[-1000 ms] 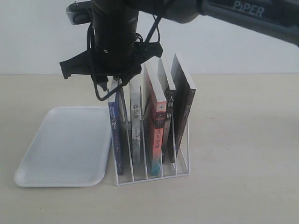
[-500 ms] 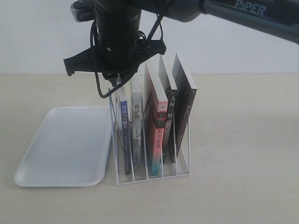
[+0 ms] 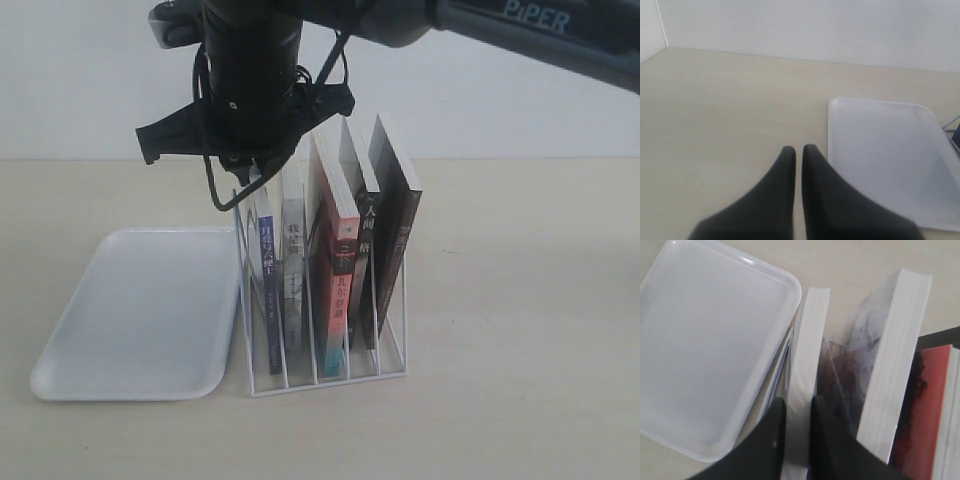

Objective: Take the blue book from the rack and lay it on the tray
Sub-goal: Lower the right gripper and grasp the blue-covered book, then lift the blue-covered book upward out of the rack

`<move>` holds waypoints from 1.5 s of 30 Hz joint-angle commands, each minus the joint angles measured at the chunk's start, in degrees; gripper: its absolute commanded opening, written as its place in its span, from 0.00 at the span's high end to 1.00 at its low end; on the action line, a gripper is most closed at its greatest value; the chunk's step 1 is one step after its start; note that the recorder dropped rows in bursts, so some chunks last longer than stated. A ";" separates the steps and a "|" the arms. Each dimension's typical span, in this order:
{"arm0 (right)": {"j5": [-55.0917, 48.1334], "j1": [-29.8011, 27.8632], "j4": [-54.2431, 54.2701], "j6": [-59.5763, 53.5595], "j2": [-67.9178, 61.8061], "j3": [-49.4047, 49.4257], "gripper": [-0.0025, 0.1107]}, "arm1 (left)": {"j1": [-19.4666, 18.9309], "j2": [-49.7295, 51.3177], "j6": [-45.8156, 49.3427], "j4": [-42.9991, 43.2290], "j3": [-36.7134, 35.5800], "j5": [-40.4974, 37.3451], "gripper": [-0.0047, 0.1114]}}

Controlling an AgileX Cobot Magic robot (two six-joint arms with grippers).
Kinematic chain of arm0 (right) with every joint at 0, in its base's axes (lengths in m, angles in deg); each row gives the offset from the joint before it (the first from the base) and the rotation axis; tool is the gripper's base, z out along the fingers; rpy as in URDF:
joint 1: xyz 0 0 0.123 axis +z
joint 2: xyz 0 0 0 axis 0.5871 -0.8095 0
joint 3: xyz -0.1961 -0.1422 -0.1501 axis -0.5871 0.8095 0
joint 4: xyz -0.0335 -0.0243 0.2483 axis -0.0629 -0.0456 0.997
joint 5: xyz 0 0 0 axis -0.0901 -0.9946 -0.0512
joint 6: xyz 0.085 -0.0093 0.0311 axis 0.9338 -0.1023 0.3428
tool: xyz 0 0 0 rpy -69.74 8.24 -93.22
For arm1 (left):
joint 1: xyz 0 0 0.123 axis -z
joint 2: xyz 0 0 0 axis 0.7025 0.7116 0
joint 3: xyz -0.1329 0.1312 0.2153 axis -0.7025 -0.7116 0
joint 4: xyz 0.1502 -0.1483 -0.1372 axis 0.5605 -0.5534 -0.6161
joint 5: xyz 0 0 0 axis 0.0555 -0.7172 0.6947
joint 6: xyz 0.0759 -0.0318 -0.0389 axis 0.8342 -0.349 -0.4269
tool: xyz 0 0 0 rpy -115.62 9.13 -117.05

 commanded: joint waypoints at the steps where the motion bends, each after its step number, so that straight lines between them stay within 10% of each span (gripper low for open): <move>1: 0.18 -0.48 -1.39 -1.51 2.71 -0.25 0.98 | 0.31 -0.09 -0.45 0.04 -0.22 0.19 0.92; 16: -2.02 -0.48 0.11 -1.90 0.33 -0.25 0.97 | 0.31 -0.09 -0.45 0.04 -0.22 0.19 0.92; 22: -2.07 -0.48 0.35 -3.68 0.10 -0.25 0.65 | 0.31 -0.09 -0.45 0.04 -0.22 0.19 0.92; 27: -2.21 -0.48 0.47 -3.68 -0.56 -0.25 0.69 | 0.31 -0.09 -0.45 0.04 -0.22 0.19 0.92; 32: -1.85 -0.48 0.20 -3.68 -1.13 -0.25 0.98 | 0.31 -0.09 -0.45 0.04 -0.22 0.19 0.92; 45: -1.47 -0.36 -0.99 -3.57 2.99 -0.25 0.98 | 0.31 -0.09 -0.45 0.04 -0.22 0.19 0.92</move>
